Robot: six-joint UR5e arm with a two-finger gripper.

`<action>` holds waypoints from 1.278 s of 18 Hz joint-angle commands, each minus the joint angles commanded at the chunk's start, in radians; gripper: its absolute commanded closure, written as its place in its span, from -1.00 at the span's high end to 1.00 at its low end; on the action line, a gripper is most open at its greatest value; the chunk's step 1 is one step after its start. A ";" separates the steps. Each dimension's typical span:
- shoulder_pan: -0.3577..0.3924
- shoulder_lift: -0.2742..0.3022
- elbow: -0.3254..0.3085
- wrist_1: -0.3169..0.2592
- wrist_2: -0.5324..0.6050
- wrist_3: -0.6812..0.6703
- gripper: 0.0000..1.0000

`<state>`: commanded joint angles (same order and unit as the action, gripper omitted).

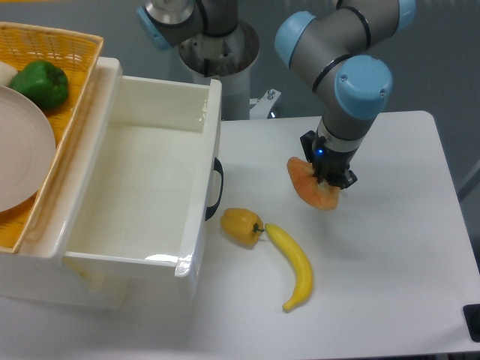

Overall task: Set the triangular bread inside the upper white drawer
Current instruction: 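Close the gripper on the orange triangular bread slice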

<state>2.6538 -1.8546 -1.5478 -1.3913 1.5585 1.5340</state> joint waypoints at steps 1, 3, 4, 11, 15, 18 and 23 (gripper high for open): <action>-0.003 0.000 -0.008 0.005 0.000 0.000 -0.80; -0.003 0.002 -0.006 0.006 0.000 -0.002 -0.80; -0.005 0.002 -0.003 0.006 0.002 -0.002 -0.79; 0.002 0.012 0.003 0.003 -0.005 -0.003 -0.79; -0.003 0.014 0.017 0.002 -0.008 -0.023 -0.79; 0.000 0.014 0.025 0.000 -0.006 -0.032 -0.79; 0.002 0.021 0.032 -0.002 -0.008 -0.038 -0.79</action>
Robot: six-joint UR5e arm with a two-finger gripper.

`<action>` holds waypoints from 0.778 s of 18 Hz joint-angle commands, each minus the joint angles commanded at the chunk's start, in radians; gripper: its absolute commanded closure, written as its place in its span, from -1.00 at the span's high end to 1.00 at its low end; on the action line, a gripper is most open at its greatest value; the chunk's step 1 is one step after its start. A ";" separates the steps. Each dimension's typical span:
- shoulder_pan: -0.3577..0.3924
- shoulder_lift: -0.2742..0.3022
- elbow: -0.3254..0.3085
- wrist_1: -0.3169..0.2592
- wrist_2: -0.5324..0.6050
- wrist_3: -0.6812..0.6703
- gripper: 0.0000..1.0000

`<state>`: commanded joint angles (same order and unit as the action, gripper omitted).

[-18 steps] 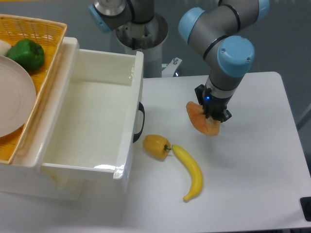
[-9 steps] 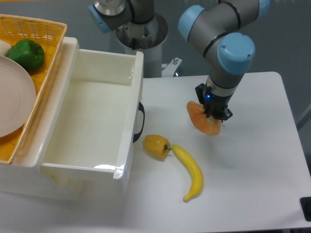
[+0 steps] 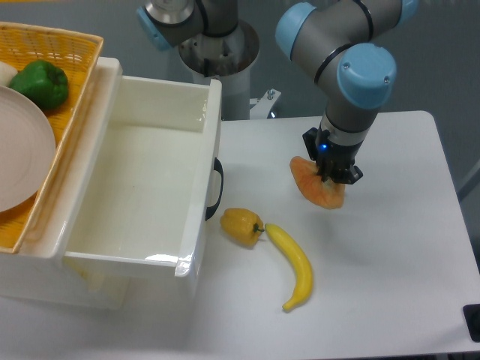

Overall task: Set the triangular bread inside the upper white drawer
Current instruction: 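Close the gripper on the orange triangular bread slice, then lift the bread slice up and carry it toward the open white drawer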

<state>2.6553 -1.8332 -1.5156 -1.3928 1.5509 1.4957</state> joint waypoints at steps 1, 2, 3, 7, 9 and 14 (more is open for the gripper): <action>0.002 0.014 0.000 -0.002 -0.002 -0.015 -0.79; 0.002 0.021 0.000 -0.002 -0.002 -0.029 -0.79; 0.002 0.022 -0.002 -0.002 -0.003 -0.038 -0.79; 0.002 0.064 0.011 -0.054 -0.034 -0.107 -0.79; 0.002 0.066 0.014 -0.081 -0.049 -0.118 -0.79; 0.009 0.144 0.008 -0.118 -0.201 -0.268 -0.79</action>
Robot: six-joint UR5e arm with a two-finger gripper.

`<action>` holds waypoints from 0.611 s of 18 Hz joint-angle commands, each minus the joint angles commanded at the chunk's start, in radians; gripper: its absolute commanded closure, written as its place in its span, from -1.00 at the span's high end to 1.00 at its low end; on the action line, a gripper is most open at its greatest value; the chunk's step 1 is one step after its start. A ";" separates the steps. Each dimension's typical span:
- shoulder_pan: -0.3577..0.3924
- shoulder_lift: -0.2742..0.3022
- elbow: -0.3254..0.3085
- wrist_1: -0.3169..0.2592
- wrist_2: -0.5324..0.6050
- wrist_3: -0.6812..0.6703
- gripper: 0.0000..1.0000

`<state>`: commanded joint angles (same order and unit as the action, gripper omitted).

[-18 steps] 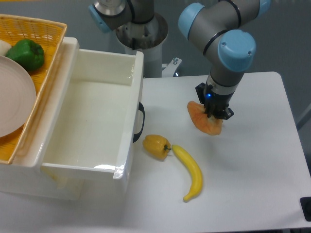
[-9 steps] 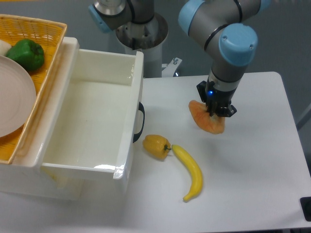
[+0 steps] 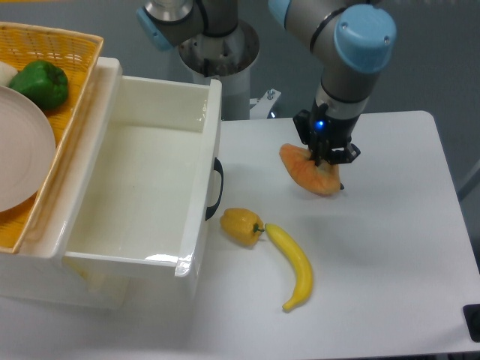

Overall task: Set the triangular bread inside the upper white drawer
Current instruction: 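Lift the bread slice up and carry it toward the open white drawer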

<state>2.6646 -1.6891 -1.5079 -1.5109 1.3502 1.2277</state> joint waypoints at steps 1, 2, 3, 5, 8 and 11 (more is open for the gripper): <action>-0.003 0.014 0.000 -0.002 -0.022 -0.043 -0.79; -0.008 0.028 0.000 -0.002 -0.040 -0.078 -0.79; -0.011 0.035 0.000 -0.002 -0.063 -0.105 -0.78; -0.018 0.051 0.000 -0.002 -0.103 -0.144 -0.77; -0.046 0.060 0.000 -0.003 -0.123 -0.220 -0.76; -0.071 0.075 0.001 -0.002 -0.167 -0.295 -0.76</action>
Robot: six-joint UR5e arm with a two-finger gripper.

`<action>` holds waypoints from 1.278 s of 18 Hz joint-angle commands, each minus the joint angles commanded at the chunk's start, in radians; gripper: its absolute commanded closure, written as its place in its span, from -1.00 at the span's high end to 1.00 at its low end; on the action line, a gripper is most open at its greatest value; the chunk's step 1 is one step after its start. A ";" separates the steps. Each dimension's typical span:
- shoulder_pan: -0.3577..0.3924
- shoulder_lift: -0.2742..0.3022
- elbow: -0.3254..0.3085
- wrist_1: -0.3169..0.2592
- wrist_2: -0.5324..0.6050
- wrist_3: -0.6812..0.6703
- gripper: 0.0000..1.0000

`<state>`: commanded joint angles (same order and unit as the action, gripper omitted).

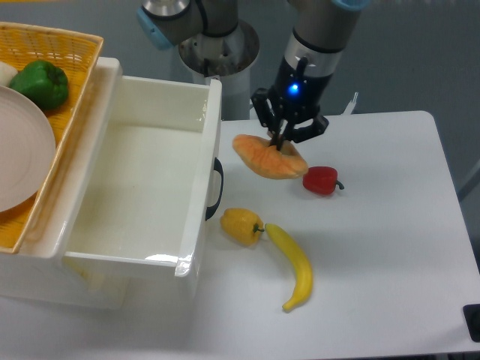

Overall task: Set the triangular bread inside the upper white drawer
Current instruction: 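Lift the bread slice up and carry it toward the open white drawer, then move the held bread over the open white drawer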

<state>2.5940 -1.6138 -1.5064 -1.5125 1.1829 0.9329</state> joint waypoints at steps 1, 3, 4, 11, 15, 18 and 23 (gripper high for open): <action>-0.002 0.005 0.000 0.000 -0.018 -0.025 -0.76; -0.015 0.015 0.000 0.000 -0.040 -0.063 -0.76; -0.020 0.018 0.000 -0.002 -0.040 -0.083 -0.76; -0.055 0.064 -0.009 -0.038 -0.066 -0.134 -0.71; -0.118 0.064 -0.018 -0.038 -0.065 -0.157 -0.67; -0.161 0.064 -0.024 -0.038 -0.065 -0.163 -0.61; -0.193 0.063 -0.026 -0.034 -0.068 -0.160 0.06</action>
<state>2.4007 -1.5508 -1.5324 -1.5463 1.1152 0.7731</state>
